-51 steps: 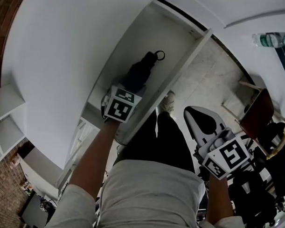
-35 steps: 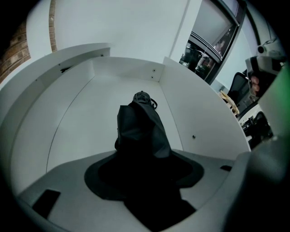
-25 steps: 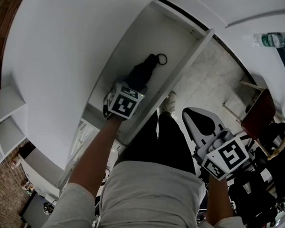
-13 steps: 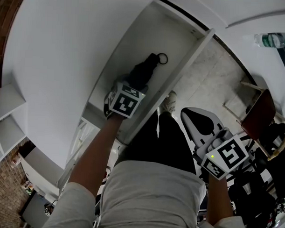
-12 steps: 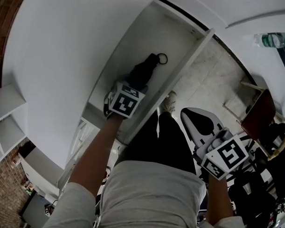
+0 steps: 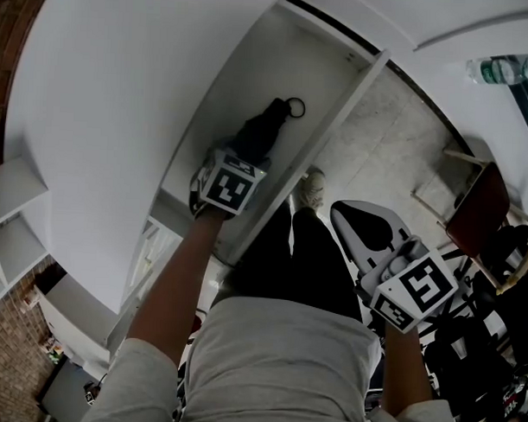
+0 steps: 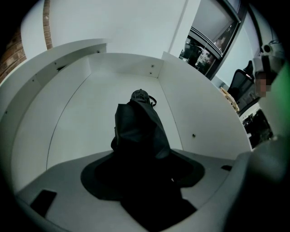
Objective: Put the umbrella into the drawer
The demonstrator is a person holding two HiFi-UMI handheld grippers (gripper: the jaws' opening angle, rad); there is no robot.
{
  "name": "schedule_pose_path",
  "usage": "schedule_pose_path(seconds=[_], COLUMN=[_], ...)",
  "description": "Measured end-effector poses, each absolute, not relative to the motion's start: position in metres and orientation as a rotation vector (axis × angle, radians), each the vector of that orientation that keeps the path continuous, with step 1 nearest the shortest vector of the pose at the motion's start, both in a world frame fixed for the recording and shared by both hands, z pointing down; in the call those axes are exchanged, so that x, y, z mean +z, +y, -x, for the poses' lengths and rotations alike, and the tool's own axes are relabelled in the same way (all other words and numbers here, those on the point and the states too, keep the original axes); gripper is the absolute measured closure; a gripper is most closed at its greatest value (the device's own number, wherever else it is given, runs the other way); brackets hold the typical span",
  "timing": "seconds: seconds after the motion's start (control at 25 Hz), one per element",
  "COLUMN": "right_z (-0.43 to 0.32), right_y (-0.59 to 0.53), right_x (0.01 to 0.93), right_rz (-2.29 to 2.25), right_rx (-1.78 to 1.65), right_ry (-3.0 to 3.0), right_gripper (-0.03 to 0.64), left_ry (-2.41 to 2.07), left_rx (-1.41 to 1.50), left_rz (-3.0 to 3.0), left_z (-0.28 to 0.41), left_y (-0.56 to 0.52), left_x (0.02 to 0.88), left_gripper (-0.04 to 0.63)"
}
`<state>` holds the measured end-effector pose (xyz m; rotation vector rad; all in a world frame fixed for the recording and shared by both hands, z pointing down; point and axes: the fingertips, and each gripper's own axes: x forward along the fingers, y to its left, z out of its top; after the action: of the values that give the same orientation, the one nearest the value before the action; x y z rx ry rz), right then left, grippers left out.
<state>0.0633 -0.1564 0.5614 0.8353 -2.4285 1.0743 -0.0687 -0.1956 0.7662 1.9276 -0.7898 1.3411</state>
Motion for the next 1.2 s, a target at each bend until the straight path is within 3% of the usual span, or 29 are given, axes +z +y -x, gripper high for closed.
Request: schedule_pose_path(seconds=[0.28,1.2], right_z=[-0.063,-0.06], right_y=[-0.152,-0.148], right_x=[0.558,0.537], right_rz=[-0.822,-0.813], right_rx=[1.071,1.016], right_ry=[-2.433,-2.475], right_gripper=[0.589,0.589], left_ry=[-0.776,-0.8], left_rx=[1.354,1.342], left_rz=[-1.934,-1.937], left_z=[0.063,0.074], left_y=[-0.197,-0.196], left_x=[0.76,0.736], left_gripper=[0.275,0.275])
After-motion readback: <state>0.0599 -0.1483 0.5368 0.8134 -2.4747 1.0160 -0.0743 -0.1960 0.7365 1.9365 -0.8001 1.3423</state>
